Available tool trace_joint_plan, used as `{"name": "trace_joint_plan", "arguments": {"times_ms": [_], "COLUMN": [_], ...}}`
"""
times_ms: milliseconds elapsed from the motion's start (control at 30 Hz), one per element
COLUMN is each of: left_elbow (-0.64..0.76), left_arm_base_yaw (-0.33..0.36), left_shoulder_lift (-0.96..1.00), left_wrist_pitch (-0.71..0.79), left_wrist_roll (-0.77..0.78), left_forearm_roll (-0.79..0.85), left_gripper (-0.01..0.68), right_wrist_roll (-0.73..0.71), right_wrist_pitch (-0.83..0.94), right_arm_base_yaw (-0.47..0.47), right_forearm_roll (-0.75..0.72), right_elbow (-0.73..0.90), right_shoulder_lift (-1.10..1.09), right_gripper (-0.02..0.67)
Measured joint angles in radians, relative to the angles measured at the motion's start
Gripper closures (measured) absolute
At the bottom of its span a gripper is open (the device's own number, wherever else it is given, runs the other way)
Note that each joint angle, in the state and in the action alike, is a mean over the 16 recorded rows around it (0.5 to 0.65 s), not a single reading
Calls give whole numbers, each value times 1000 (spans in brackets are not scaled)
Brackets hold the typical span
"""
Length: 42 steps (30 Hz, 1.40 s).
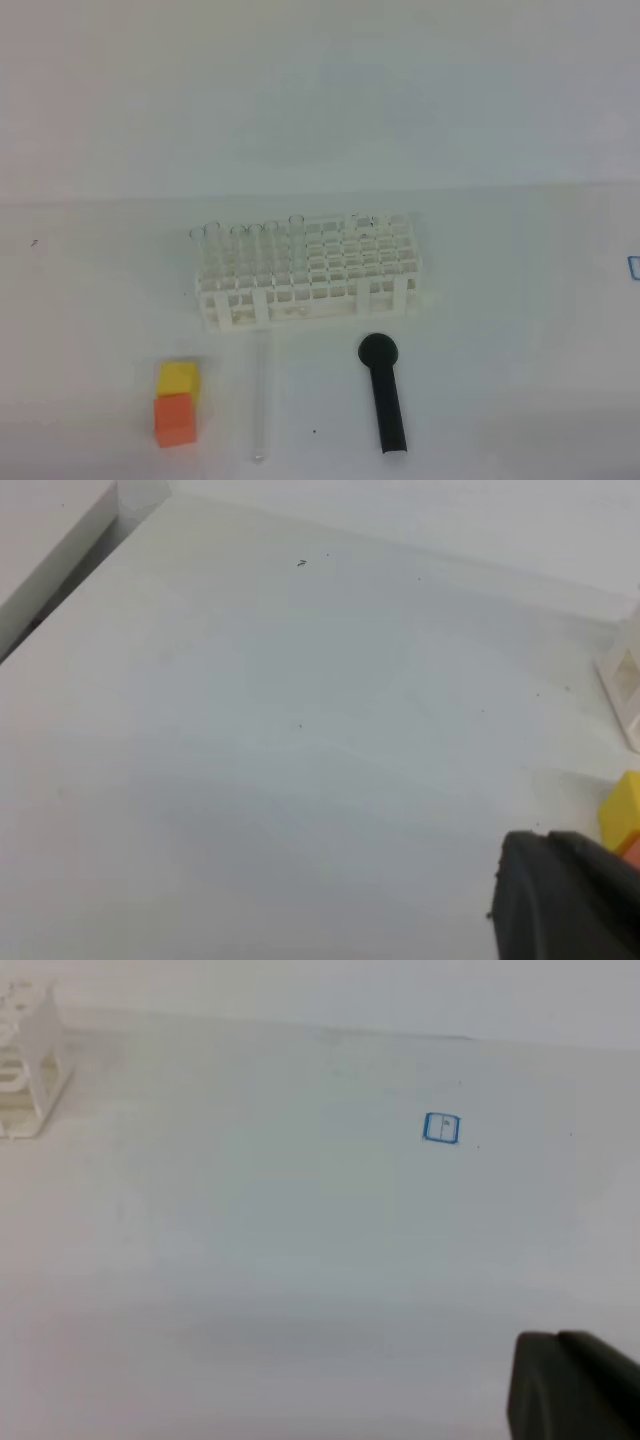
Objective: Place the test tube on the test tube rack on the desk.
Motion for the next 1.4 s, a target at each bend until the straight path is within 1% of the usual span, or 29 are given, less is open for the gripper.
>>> {"name": "trace_joint_plan", "arguments": {"times_ms": [1400], "left_elbow": [0], "left_arm_base_yaw": [0], "left_shoulder_lift": [0], "left_wrist_pitch": [-1], "left_wrist_roll": [4], "left_forearm_roll": [6], "left_gripper": [674], "right_wrist_roll": [0], "right_wrist_pitch": [0], "right_arm_base_yaw": [0], "right_forearm_roll": [0], "right_elbow": [0], "right_shoulder_lift": [0], "right_gripper": [650]}}
